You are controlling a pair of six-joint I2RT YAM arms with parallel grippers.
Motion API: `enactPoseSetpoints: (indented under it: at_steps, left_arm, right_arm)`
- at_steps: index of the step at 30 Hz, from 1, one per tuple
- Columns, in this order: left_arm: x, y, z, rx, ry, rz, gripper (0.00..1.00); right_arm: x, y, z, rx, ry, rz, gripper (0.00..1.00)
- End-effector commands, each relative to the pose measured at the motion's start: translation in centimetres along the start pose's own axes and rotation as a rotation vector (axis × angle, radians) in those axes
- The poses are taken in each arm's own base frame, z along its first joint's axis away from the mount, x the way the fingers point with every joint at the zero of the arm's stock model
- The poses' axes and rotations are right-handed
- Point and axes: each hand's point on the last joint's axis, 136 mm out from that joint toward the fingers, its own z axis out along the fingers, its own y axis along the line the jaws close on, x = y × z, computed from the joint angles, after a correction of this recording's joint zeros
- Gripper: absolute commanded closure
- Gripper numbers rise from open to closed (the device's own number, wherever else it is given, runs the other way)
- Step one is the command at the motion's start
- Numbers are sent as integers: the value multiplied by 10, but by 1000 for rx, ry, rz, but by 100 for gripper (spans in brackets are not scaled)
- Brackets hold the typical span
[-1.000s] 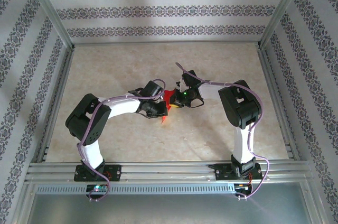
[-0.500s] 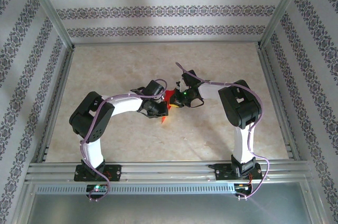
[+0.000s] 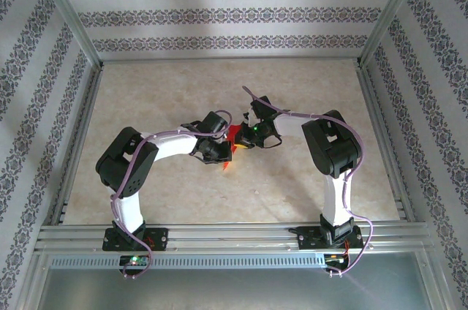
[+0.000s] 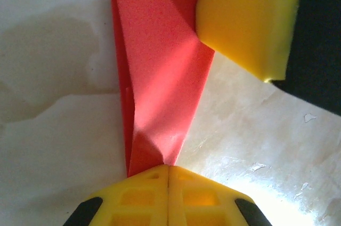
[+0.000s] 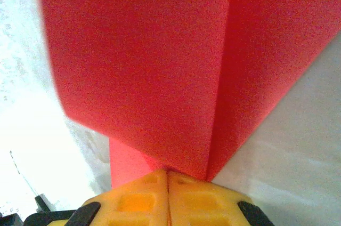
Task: Fold a paper plane with a square sheet of paper (pick it up from the middle)
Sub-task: Fold the wing for the fifth time at the center of the table.
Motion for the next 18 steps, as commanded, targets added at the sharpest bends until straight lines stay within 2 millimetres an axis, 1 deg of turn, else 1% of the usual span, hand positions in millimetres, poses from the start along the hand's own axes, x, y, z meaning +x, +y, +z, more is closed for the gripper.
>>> enactPoseSetpoints:
  at_steps: [1,18]
  left_arm:
    - [34,23,-2,-97,97,-5,94]
    - [60,35,-6,-161,152,7,94]
  right_arm:
    - [40,-111,25,394,75,124,92]
    - [43,-116,28,402,86,140,92]
